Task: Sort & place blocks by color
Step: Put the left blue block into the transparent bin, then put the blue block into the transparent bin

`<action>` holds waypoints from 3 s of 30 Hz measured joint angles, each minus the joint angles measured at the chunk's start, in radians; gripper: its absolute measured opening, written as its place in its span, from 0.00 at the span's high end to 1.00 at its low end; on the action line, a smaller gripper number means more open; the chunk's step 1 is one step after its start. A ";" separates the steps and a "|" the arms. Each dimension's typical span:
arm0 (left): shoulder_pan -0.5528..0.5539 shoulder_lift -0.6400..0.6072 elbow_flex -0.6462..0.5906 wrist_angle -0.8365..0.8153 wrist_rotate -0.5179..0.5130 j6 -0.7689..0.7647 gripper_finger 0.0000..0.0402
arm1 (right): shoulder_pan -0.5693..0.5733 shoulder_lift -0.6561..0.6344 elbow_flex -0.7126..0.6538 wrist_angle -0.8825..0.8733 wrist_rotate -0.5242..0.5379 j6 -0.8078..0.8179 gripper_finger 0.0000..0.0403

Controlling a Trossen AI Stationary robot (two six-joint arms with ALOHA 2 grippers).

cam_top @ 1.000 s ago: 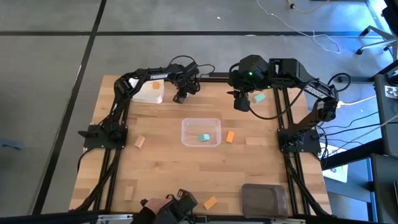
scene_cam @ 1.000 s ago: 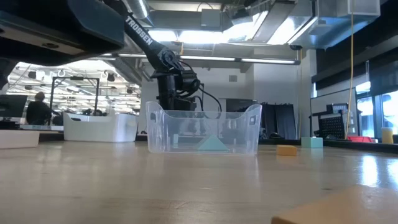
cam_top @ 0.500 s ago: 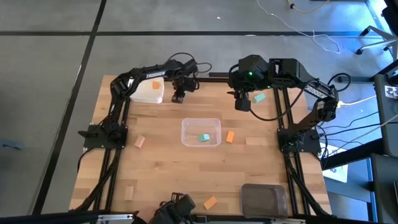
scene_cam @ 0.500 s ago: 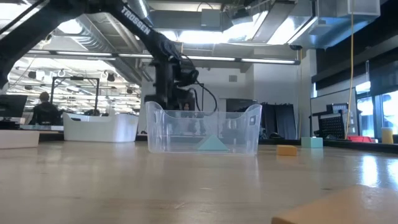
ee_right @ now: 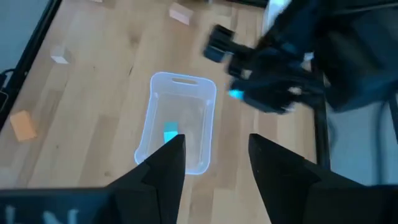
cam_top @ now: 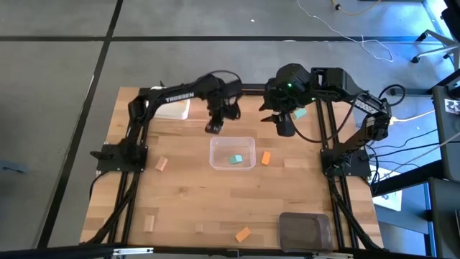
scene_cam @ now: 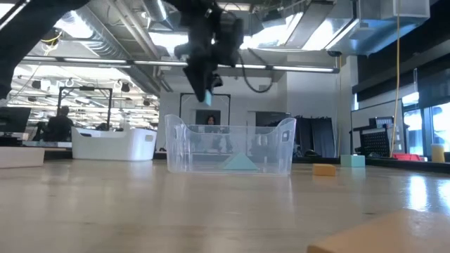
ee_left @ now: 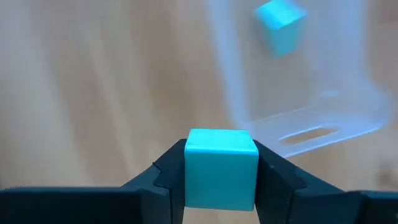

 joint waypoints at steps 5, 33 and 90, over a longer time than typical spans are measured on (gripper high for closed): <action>-0.111 0.000 -0.001 0.011 0.016 -0.043 0.69 | 0.002 0.000 0.000 -0.031 0.000 0.043 0.56; -0.210 0.006 -0.352 0.390 -0.074 -0.049 0.57 | 0.035 -0.063 0.000 -0.044 0.000 0.048 0.56; 0.141 -0.003 0.434 -0.204 -0.064 -0.131 0.55 | -0.518 -0.064 -0.758 0.010 0.303 0.095 0.56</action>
